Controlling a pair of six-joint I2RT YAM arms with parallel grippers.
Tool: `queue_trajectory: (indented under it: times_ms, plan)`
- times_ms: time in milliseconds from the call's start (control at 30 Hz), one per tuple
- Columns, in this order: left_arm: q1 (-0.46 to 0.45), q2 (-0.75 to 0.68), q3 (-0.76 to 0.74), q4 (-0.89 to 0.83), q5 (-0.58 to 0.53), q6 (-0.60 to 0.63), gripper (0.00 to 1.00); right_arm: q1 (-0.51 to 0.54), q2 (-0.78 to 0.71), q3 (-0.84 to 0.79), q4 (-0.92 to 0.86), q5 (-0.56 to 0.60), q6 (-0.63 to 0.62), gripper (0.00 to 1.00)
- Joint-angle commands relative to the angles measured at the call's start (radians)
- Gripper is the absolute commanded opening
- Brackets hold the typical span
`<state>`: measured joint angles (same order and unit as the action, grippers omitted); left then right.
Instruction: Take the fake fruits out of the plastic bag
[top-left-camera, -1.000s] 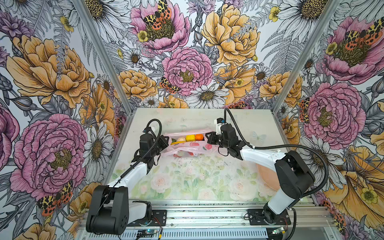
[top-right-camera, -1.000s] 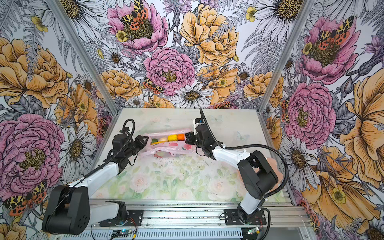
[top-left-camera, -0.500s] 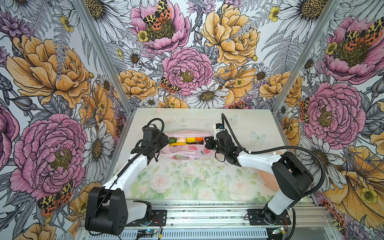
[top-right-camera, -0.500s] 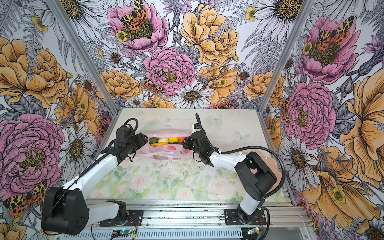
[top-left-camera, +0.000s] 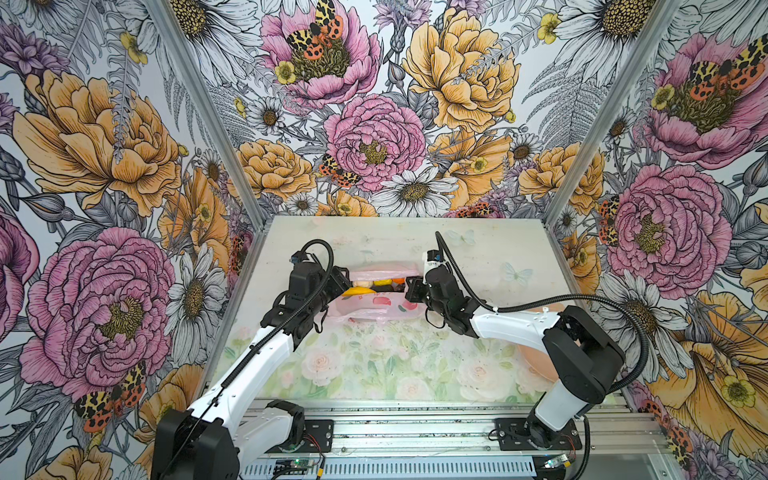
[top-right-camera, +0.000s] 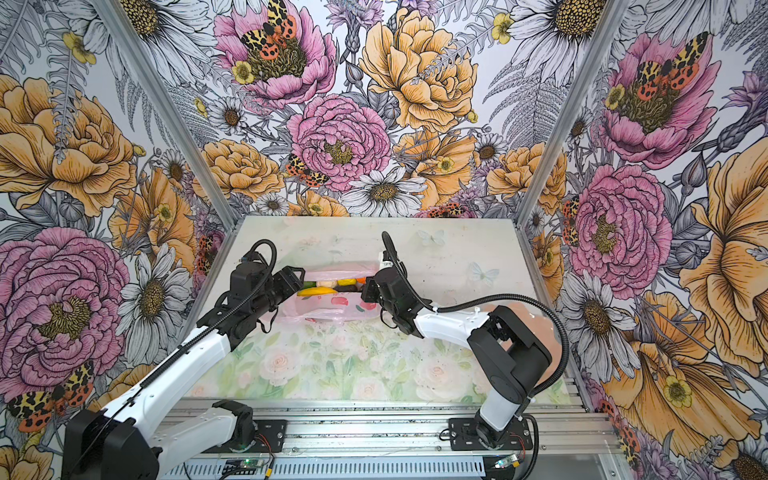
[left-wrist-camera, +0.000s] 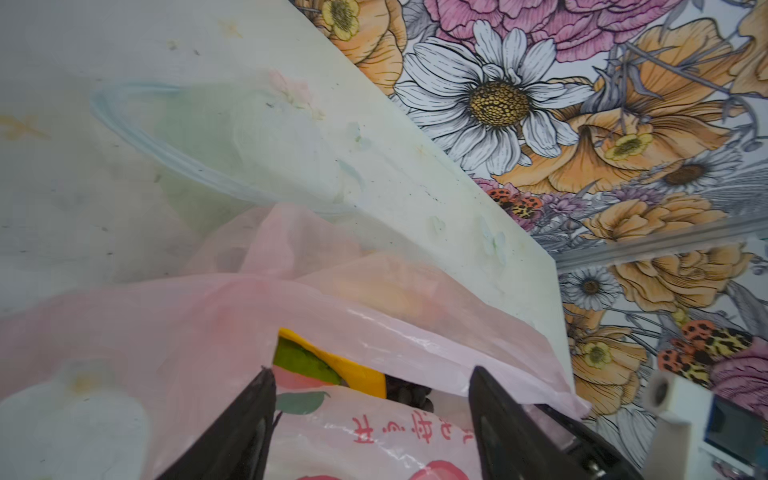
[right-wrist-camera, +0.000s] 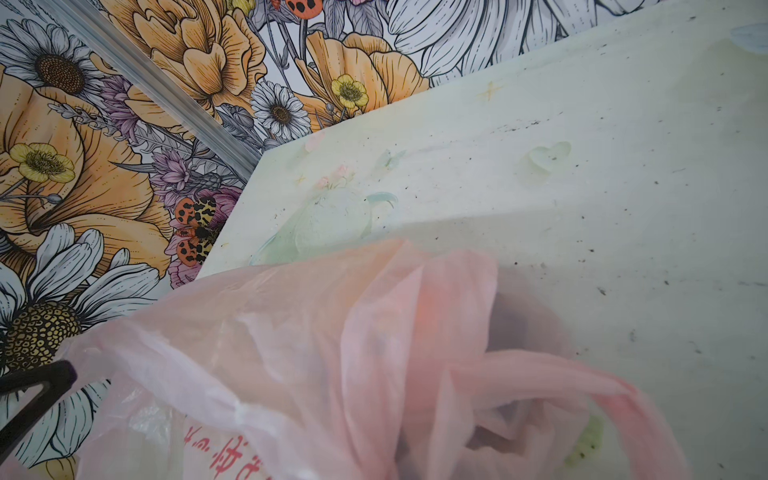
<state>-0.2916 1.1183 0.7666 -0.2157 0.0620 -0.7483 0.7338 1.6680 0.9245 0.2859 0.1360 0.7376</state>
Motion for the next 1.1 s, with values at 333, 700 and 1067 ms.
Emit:
queue_trajectory:
  times_ms: [333,700,1067]
  plan:
    - [-0.164,-0.142,0.024,-0.4,-0.337,-0.194,0.66,0.006,-0.025,0.019,-0.022,0.036,-0.035,0.0]
    - [-0.124,-0.002,-0.09,-0.205,-0.17,-0.264,0.74,0.009,-0.015,0.029,-0.031,0.003,-0.041,0.0]
    - [-0.042,0.157,-0.147,0.125,-0.029,-0.236,0.85,0.019,-0.011,0.031,-0.023,-0.04,-0.04,0.0]
